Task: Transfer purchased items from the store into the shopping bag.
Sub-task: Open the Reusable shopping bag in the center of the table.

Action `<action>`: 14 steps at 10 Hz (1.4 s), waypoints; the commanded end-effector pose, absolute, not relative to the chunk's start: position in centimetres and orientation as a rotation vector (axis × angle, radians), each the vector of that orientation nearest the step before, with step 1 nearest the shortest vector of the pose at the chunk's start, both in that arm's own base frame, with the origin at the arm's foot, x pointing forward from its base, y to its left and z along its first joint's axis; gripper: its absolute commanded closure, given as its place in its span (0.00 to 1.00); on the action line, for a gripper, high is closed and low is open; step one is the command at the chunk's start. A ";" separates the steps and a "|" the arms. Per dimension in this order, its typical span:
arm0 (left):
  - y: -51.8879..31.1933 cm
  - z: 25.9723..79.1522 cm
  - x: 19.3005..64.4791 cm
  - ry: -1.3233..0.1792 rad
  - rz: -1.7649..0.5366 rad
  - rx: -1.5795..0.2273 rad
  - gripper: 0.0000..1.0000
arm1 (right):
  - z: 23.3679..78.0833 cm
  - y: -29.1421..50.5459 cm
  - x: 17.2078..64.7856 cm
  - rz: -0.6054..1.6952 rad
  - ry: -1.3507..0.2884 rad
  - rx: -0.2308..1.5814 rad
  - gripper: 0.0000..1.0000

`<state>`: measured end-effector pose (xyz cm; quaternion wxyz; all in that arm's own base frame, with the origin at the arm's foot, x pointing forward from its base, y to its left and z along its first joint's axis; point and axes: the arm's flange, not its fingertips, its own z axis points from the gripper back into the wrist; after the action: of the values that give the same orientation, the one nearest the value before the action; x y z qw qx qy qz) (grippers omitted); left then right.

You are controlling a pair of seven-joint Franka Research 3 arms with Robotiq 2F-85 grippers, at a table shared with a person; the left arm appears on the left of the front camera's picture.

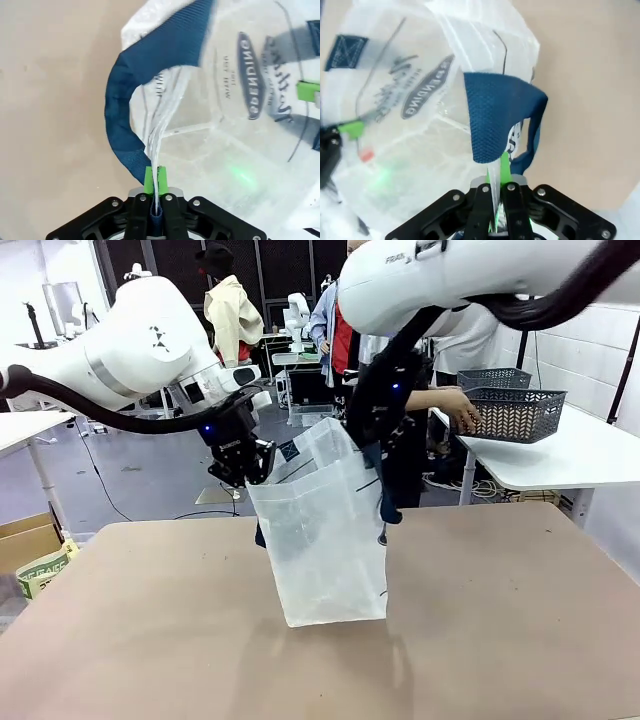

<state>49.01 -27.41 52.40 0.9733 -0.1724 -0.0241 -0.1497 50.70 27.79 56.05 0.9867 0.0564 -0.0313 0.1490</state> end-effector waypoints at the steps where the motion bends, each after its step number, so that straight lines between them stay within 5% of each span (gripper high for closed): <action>1: -26.9 52.6 47.9 -0.095 -0.265 -0.273 1.00 | 54.5 25.3 48.8 0.383 -0.083 0.097 1.00; 7: -26.4 53.7 46.2 -0.173 -0.236 -0.219 1.00 | 53.3 22.0 49.2 0.543 -0.149 0.078 1.00; 14: -25.3 52.3 45.1 -0.153 -0.211 -0.137 1.00 | 53.1 19.6 48.4 0.452 -0.186 0.107 1.00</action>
<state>45.42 -26.53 52.28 0.9856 -0.0896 -0.0638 -0.1284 49.11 21.50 53.85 0.9669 0.0529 -0.0807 0.2361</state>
